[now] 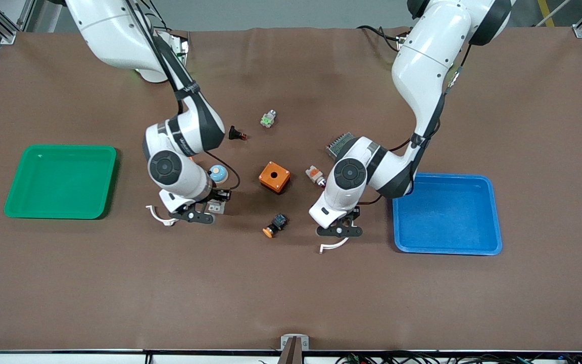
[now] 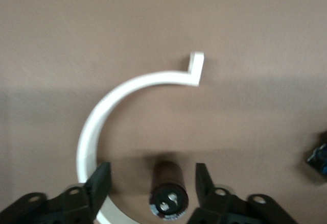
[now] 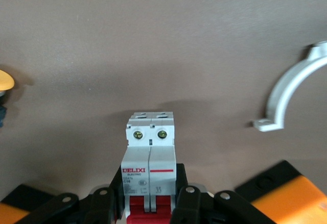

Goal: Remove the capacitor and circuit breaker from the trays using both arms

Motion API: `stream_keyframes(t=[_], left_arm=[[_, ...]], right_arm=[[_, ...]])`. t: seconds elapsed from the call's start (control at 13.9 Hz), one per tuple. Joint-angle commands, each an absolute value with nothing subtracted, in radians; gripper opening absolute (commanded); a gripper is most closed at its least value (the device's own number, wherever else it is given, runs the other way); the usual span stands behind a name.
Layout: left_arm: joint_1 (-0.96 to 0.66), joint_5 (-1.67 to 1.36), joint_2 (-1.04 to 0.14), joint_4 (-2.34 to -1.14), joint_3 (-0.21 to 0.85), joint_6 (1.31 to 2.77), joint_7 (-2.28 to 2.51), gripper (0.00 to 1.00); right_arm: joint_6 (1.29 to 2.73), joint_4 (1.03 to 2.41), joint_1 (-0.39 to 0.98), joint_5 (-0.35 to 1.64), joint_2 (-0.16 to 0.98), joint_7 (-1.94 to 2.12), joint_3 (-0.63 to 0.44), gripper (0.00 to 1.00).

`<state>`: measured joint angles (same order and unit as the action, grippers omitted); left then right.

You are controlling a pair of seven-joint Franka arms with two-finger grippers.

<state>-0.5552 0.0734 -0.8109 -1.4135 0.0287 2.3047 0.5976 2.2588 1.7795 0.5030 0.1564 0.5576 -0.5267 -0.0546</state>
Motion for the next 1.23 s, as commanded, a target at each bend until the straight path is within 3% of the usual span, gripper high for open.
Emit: stream_keyframes(t=[0.0,0.07,0.14,0.22,0.29,0.58,0.79,1.15], left_arm=[[-0.551,0.097,-0.723,-1.355,-0.011,2.145,0.618,1.00],[-0.528,0.097,-0.675,-1.355,-0.026,2.111,0.614,1.00],[-0.503,0.098,-0.639,-1.358,-0.029,2.099,0.614,1.00],[-0.459,0.100,-0.599,-1.364,-0.028,2.076,0.614,1.00],[-0.433,0.101,-0.563,-1.364,-0.026,2.033,0.612,1.00],[-0.332,0.101,-0.425,-1.365,-0.028,1.840,0.473,1.00],[-0.264,0.101,-0.327,-1.371,-0.026,1.699,0.355,1.00],[-0.178,0.097,-0.132,-1.488,-0.020,1.626,0.221,1.00]], right_arm=[[2.286,1.764,0.511,0.183,0.581,-0.531,-0.069,0.17],[2.283,1.764,0.514,0.183,0.581,-0.531,-0.069,0.20],[2.273,1.764,0.514,0.181,0.581,-0.532,-0.069,0.42],[2.272,1.764,0.515,0.181,0.577,-0.531,-0.069,0.86],[2.264,1.769,0.518,0.179,0.562,-0.526,-0.069,1.00],[1.912,1.773,0.488,0.169,0.305,-0.525,-0.078,1.00],[1.673,1.776,0.376,0.160,0.108,-0.490,-0.080,1.00],[1.511,1.776,0.128,0.107,-0.034,-0.248,-0.080,1.00]])
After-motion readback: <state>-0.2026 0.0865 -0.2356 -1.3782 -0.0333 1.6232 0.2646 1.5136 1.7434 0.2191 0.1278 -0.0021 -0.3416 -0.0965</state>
